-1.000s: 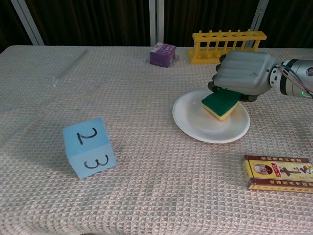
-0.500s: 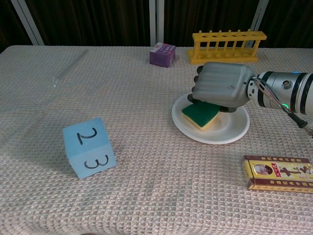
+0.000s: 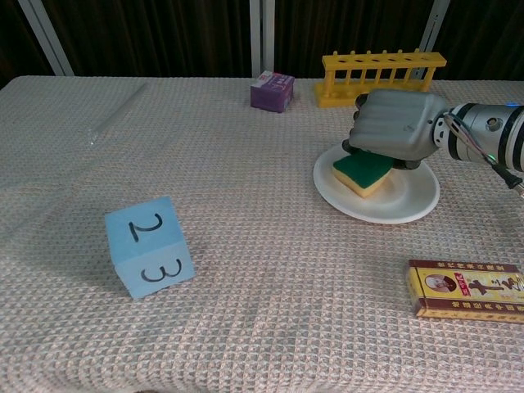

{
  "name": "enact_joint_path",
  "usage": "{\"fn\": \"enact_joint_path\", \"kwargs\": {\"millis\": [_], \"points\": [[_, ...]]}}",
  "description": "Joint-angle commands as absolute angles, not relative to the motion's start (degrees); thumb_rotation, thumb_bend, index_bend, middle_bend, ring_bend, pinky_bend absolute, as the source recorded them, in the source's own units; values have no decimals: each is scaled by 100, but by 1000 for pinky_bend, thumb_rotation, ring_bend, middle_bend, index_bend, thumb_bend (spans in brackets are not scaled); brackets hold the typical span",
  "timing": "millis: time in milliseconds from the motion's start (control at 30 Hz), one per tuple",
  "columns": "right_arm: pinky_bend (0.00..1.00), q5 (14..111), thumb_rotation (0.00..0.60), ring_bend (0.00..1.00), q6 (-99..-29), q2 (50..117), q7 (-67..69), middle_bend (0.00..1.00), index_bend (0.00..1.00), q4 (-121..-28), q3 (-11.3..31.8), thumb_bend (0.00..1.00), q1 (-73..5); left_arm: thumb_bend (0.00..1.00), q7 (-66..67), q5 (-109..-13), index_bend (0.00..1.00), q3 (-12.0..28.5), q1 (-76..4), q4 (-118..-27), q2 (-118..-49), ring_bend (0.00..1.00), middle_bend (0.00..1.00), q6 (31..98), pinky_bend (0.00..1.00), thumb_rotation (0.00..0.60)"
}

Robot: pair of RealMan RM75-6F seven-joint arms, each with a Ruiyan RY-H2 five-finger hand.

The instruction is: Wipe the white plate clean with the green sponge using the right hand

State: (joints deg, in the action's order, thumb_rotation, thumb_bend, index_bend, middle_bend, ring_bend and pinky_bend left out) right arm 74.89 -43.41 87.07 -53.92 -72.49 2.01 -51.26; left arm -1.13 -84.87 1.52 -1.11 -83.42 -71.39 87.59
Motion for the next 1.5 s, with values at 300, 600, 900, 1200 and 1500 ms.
{"fn": "enact_joint_path", "kwargs": {"millis": [300,600,900,1200,1500], "points": [[200,7628,600,329,-4366,8956,-5080,527,687,-7428,293,751,-5345,0,-164,-8459,229,158,-72,-8271,-7177,119,160,8776,168,600],[199,7562,600,329,-4704,8371,-4999,527,686,-7738,262,752,-5126,0,-120,-8511,229,175,-130,-8327,-7166,119,160,8733,168,600],[199,7229,600,329,-4327,8404,-5432,528,685,-7442,101,756,-5229,0,-113,-8500,229,183,-161,-8306,-7191,119,160,8682,168,600],[199,7252,600,329,-4110,8816,-5803,528,685,-7189,55,757,-5539,0,-179,-8454,229,163,-96,-8233,-7208,119,160,8715,168,600],[199,7429,600,330,-4192,9017,-5854,530,684,-7414,49,757,-5687,0,-208,-8480,229,162,-78,-8209,-7223,119,160,8752,168,600]]}}
